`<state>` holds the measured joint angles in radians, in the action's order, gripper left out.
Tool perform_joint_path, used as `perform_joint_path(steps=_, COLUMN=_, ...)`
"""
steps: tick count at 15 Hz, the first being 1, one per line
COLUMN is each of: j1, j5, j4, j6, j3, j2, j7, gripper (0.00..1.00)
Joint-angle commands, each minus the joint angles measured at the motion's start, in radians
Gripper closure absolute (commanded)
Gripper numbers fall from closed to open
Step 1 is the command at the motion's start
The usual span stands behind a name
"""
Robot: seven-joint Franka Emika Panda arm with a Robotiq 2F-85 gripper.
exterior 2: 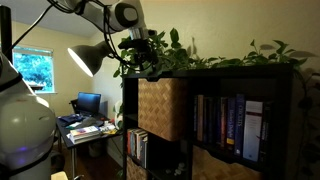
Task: Open the top drawer, put the objects on the counter in, then close the drawer
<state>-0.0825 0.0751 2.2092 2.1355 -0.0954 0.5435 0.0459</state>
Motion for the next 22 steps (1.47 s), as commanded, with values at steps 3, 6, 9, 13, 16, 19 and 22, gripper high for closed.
perform_joint_path(steps=3, j1=0.012, j5=0.020, j4=0.068, j6=-0.036, j3=-0.021, j2=0.019, j7=0.130, gripper=0.44)
perform_joint_path(steps=6, j1=0.021, j5=0.005, j4=0.110, j6=-0.019, j3=-0.034, j2=0.016, j7=0.179, gripper=0.64)
perform_joint_path(steps=9, j1=0.026, j5=-0.007, j4=0.158, j6=0.040, j3=-0.041, j2=0.016, j7=0.200, gripper=0.83)
perform_joint_path(steps=13, j1=0.032, j5=-0.023, j4=0.200, j6=0.162, j3=-0.048, j2=0.005, j7=0.202, gripper=0.98)
perform_joint_path(steps=16, j1=0.037, j5=-0.040, j4=0.217, j6=0.257, j3=-0.056, j2=-0.015, j7=0.197, gripper=0.99)
perform_joint_path(steps=19, j1=0.046, j5=-0.063, j4=0.216, j6=0.352, j3=-0.064, j2=-0.052, j7=0.205, gripper=0.95)
perform_joint_path(steps=22, j1=0.048, j5=-0.070, j4=0.213, j6=0.417, j3=-0.066, j2=-0.080, j7=0.203, gripper=0.98)
